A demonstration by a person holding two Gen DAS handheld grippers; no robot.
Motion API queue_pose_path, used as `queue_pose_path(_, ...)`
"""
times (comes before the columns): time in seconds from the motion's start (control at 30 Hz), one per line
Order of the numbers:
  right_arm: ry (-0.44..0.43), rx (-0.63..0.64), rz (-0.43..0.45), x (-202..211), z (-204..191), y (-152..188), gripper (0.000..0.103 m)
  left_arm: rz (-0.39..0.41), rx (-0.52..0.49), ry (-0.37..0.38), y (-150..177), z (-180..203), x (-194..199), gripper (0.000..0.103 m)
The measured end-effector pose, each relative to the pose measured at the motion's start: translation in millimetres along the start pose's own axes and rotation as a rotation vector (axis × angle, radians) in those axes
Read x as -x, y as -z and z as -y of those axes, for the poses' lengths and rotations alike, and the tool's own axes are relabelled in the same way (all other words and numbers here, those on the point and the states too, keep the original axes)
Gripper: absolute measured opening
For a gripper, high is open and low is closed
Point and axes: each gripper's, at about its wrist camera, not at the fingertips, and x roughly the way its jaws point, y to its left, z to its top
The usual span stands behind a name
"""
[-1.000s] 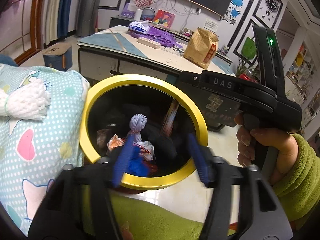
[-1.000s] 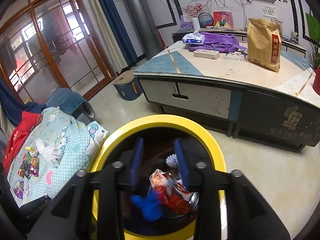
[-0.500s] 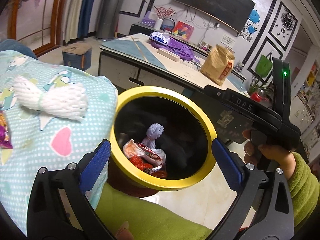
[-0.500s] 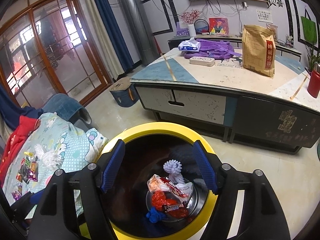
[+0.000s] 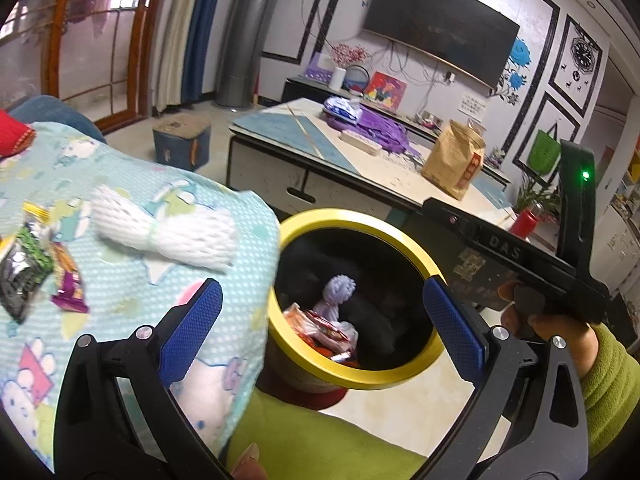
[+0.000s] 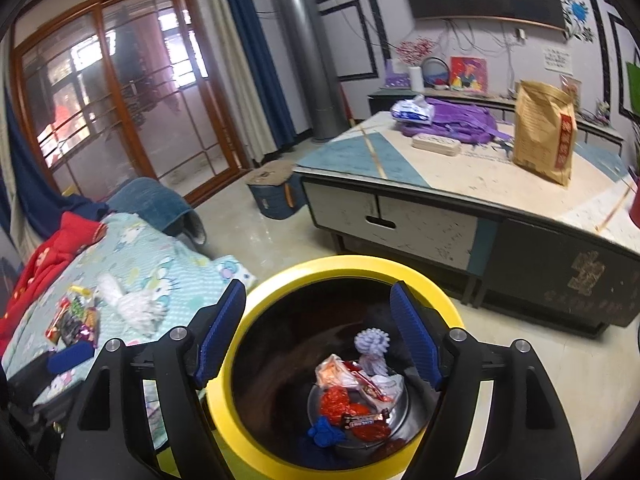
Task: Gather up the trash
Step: 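Move both tools back over the remaining trash on the bed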
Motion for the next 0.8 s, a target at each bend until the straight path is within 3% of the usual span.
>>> queue_pose_path(0.8, -0.172, 0.162, 0.058, 37, -83, 3, 0.088, 0.183, 0.05, -0.191, -11, -45, 71, 0.092)
